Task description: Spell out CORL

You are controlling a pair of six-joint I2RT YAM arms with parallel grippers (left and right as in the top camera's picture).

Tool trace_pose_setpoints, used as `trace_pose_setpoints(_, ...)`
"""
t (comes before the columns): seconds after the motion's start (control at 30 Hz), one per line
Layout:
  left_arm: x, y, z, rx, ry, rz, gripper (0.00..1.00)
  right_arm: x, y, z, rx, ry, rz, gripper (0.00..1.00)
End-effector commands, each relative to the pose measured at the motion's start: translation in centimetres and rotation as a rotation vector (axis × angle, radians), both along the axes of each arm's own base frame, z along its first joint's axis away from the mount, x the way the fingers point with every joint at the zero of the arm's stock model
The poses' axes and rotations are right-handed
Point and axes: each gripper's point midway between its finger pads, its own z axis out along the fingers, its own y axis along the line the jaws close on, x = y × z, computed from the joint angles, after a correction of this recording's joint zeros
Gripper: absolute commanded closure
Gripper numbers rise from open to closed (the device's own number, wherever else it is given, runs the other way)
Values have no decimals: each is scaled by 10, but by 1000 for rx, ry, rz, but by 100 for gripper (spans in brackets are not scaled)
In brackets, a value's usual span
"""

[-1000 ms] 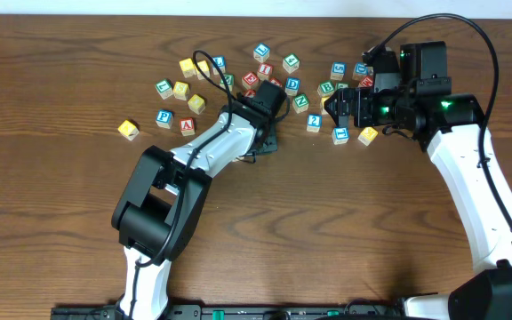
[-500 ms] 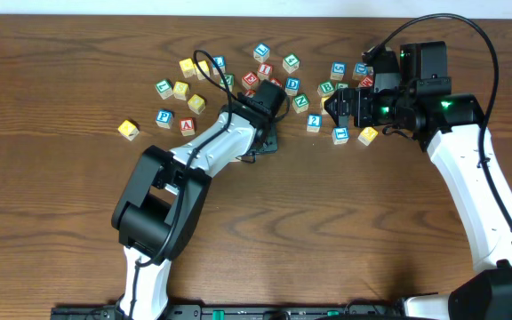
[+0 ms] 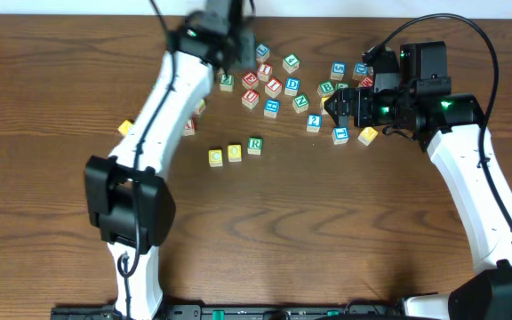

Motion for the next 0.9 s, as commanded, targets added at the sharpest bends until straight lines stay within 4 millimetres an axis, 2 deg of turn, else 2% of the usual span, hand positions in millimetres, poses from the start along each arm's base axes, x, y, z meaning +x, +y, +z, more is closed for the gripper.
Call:
trace_pose_setpoints(0.0, 36, 48, 48, 33, -147, 90, 48, 3, 2, 4, -2, -12, 7, 1)
trace_pose_setpoints(0.03, 49, 61, 57, 23, -187, 119, 48, 3, 2, 4, -2, -12, 7, 1)
trace_pose_setpoints(0.1, 63, 71, 59, 18, -217, 140, 48, 3, 2, 4, -2, -12, 7, 1)
trace_pose_setpoints(0.2, 83, 74, 51, 22, -225, 157, 48, 3, 2, 4, -2, -12, 7, 1)
trace_pose_setpoints(0.27, 91, 77, 34, 45, -204, 178, 48, 3, 2, 4, -2, -12, 7, 1)
trace_pose_setpoints(0.37, 97, 78, -3, 67, -146, 188, 47, 3, 2, 4, -2, -12, 7, 1)
trace_pose_setpoints(0.43, 100, 81, -35, 81, -91, 214, 47, 3, 2, 4, -2, -12, 7, 1)
trace_pose_setpoints(0.47, 101, 82, -45, 83, -76, 222, 47, 3, 2, 4, -2, -12, 7, 1)
trace_pose_setpoints(0.53, 103, 83, -72, 85, -38, 250, 43, 3, 2, 4, -2, -12, 7, 1)
trace_pose_setpoints(0.7, 104, 81, -107, 78, 8, 299, 42, 3, 2, 4, -2, -12, 7, 1)
trace_pose_setpoints(0.87, 102, 59, -129, 88, 31, 271, 30, 3, 2, 4, -2, -12, 7, 1)
